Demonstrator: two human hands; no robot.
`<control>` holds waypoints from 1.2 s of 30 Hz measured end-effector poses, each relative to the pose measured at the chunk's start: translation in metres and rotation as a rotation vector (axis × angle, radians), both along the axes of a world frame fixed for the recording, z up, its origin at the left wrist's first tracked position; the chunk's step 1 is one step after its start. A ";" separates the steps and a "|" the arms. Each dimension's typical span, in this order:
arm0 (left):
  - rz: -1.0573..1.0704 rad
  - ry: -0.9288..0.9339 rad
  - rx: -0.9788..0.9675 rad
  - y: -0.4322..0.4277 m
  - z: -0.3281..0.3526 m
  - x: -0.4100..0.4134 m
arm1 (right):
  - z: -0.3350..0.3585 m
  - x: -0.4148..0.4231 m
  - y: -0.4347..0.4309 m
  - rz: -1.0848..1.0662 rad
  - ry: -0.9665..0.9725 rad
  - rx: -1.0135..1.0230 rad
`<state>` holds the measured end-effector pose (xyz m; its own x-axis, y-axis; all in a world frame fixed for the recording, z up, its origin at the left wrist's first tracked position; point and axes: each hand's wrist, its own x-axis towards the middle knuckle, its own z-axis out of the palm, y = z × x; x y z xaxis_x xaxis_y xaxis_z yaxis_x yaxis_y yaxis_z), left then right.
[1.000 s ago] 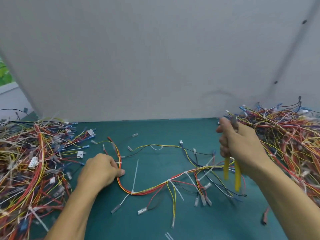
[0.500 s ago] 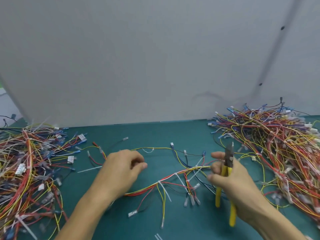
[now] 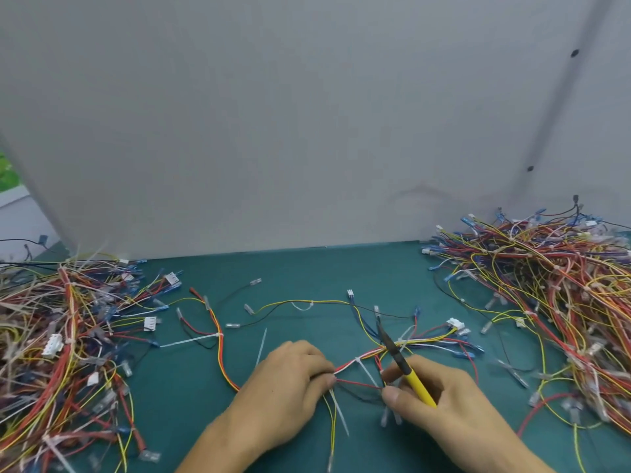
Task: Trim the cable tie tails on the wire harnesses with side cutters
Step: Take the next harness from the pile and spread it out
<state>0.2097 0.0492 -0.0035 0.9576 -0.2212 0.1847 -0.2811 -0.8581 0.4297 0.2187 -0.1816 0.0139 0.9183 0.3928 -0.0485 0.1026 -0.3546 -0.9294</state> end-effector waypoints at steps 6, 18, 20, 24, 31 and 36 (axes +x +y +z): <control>0.285 -0.104 -0.106 0.006 0.017 0.030 | -0.004 0.004 0.005 -0.087 -0.003 0.137; 0.420 -0.016 -0.292 -0.004 0.018 0.077 | 0.021 0.022 -0.029 -0.429 0.029 0.523; 0.436 -0.039 -0.304 -0.005 0.019 0.082 | 0.022 0.023 -0.033 -0.443 0.057 0.507; 0.482 0.057 -0.315 -0.006 0.012 0.089 | 0.014 0.030 -0.044 -0.465 0.014 0.128; 0.453 -0.037 -0.453 -0.008 0.012 0.092 | 0.005 0.035 -0.037 -0.326 -0.230 -0.472; 0.505 0.007 -0.546 -0.008 0.026 0.094 | -0.004 0.038 -0.032 -0.307 -0.253 -0.586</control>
<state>0.3036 0.0416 0.0225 0.9198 0.3682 0.1358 0.0957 -0.5461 0.8322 0.2564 -0.2136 0.0102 0.9944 0.0891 0.0566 0.1056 -0.8369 -0.5371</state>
